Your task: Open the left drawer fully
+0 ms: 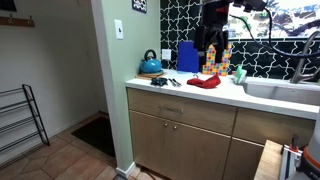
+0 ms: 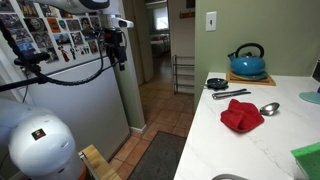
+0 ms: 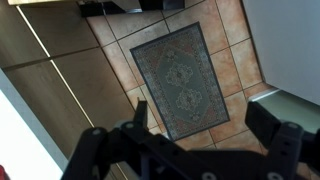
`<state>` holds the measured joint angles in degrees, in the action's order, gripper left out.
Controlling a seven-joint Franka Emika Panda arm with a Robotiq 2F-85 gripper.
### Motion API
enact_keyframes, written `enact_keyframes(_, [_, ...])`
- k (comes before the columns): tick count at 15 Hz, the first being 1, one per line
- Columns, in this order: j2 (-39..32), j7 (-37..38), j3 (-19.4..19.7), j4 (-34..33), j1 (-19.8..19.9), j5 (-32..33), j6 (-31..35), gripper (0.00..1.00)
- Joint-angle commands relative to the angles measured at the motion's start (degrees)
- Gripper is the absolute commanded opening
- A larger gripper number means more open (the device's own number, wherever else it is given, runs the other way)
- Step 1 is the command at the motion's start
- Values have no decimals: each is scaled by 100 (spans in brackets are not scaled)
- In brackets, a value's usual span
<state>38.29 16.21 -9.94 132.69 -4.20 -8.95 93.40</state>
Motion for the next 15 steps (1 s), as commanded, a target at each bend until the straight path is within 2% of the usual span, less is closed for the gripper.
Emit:
enact_keyframes(1, [-258, -37, -84, -23, 56, 105, 212, 100])
enact_keyframes(7, [-1179, 25, -329, 9, 119, 865, 1358, 100])
enact_keyframes(12, [-1931, -61, -217, 79, 141, 1571, 2351, 100])
enact_keyframes(15, [-2337, 88, -172, 176, 266, 2218, 2963, 100])
